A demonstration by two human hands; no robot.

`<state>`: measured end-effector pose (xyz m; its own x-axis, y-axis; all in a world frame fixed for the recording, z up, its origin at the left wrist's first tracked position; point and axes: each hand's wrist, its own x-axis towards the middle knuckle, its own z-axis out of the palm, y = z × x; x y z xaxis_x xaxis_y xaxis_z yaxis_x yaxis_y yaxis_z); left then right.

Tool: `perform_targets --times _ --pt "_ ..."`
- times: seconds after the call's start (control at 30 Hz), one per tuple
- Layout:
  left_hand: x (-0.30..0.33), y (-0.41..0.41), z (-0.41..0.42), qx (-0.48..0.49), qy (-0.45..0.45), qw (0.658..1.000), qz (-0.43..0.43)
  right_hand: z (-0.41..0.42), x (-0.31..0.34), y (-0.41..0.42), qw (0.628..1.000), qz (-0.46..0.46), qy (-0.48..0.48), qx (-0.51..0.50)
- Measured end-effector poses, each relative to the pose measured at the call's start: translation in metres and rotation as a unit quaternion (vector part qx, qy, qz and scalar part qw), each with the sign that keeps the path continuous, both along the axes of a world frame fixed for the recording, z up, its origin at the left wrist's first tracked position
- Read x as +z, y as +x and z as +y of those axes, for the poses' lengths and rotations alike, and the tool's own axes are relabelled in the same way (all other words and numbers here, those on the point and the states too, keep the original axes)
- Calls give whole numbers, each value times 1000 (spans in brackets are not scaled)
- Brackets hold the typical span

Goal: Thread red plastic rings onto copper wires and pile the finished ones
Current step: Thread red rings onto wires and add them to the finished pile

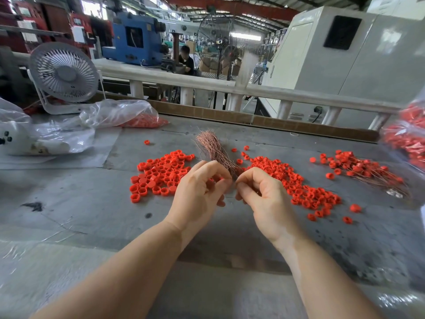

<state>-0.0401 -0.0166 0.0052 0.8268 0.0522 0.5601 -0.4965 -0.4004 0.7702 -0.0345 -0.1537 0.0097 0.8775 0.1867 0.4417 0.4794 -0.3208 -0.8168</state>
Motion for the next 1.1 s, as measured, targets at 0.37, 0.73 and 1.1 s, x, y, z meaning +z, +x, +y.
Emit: perform_targets --times 0.37,0.73,1.1 --pt "2 2 4 -93 -260 951 141 -5 -5 7 998 -6 22 -67" --pt "7 4 7 -214 -461 822 257 -4 -2 4 996 -63 -31 -54" --pt "11 3 8 -240 -468 798 294 -3 -2 3 994 -90 -47 -42"
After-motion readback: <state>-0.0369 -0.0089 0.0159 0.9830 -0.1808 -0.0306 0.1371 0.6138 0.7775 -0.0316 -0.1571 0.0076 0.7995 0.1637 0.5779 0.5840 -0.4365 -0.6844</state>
